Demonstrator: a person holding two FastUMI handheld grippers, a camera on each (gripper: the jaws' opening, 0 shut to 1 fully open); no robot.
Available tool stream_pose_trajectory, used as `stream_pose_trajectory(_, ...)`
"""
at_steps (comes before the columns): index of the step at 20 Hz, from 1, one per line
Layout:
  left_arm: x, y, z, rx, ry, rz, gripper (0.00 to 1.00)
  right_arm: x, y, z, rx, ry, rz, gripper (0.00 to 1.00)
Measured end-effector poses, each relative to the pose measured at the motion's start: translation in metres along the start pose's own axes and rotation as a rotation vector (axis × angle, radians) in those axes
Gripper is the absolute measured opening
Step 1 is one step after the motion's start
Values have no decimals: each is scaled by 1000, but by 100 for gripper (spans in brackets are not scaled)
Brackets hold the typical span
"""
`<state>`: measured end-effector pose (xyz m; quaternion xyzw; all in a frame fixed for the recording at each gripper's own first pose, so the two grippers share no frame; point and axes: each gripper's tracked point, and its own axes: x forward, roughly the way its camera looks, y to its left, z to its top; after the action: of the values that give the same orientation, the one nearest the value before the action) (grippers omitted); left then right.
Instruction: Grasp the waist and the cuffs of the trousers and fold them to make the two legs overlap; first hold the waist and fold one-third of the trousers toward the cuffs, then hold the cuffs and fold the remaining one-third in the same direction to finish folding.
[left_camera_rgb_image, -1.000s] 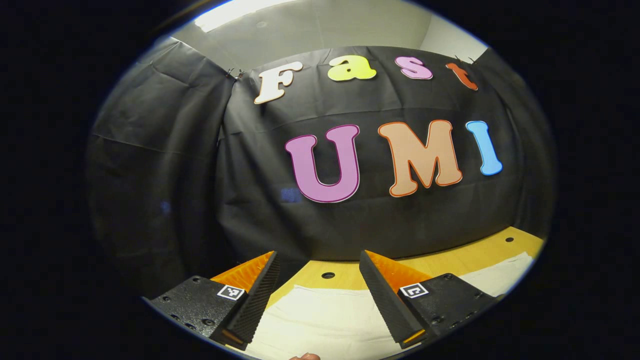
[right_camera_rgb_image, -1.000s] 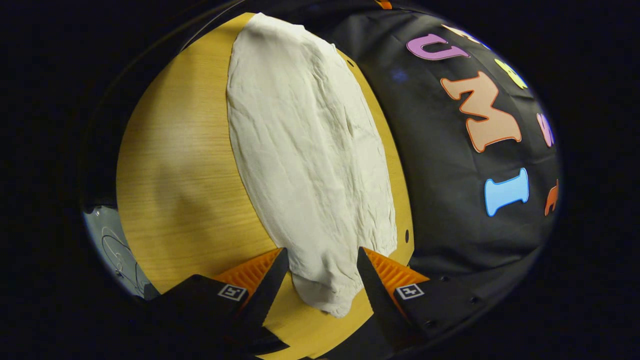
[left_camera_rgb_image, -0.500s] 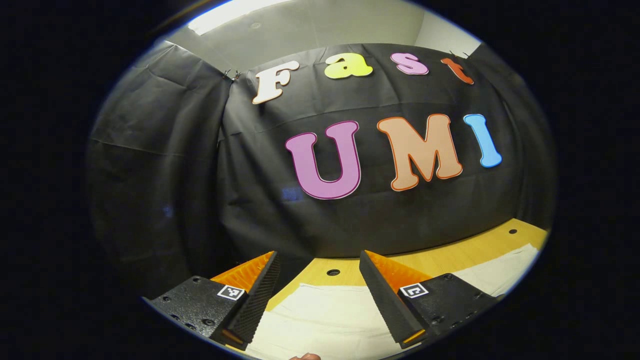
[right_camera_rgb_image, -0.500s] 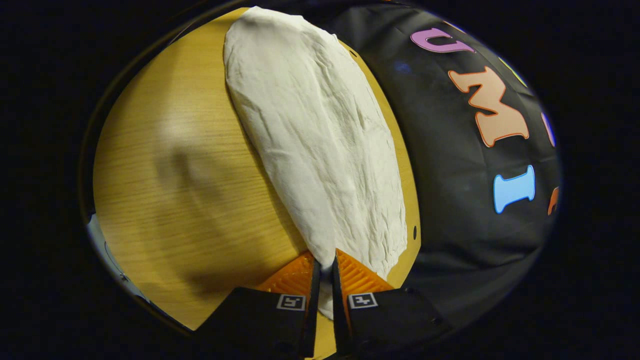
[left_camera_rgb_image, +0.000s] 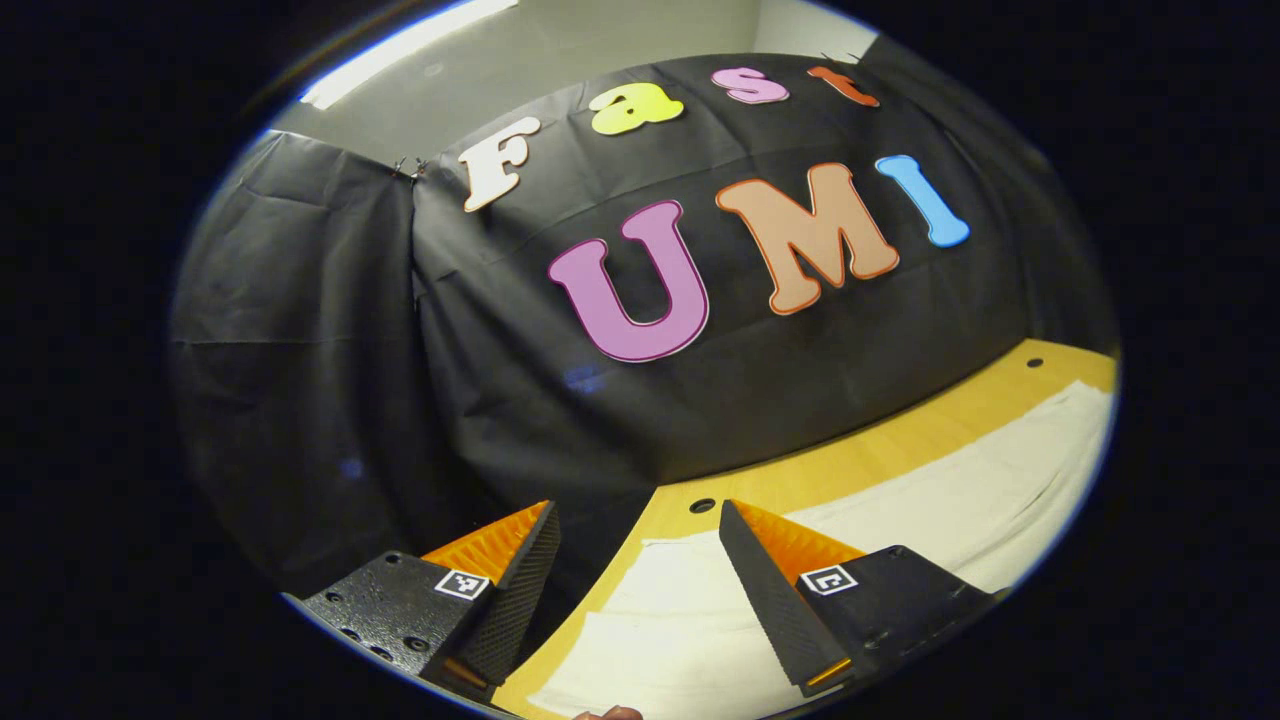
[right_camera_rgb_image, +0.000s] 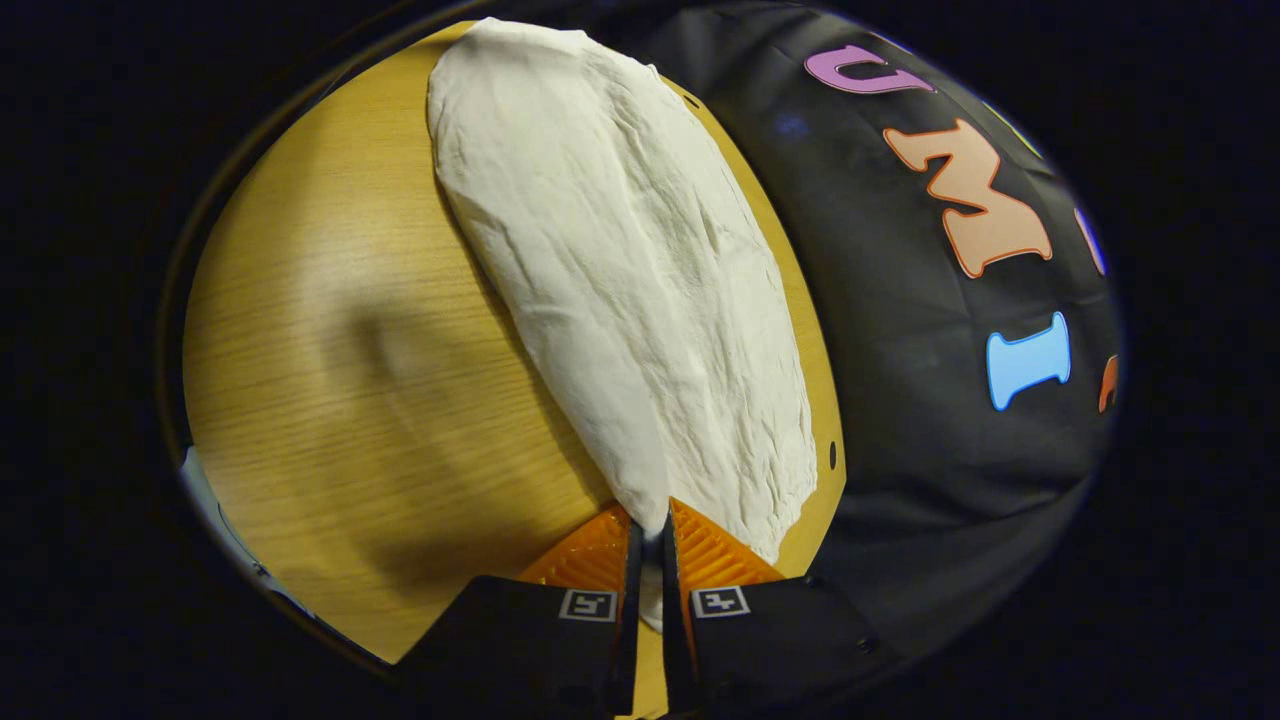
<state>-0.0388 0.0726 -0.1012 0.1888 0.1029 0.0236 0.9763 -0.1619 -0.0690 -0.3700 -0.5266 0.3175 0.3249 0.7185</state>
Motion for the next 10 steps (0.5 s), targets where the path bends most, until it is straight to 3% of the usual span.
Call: stream_pose_trajectory(10,-36,-11,-112,302,176,-131,96,0,0,1,-10,2,-21,13)
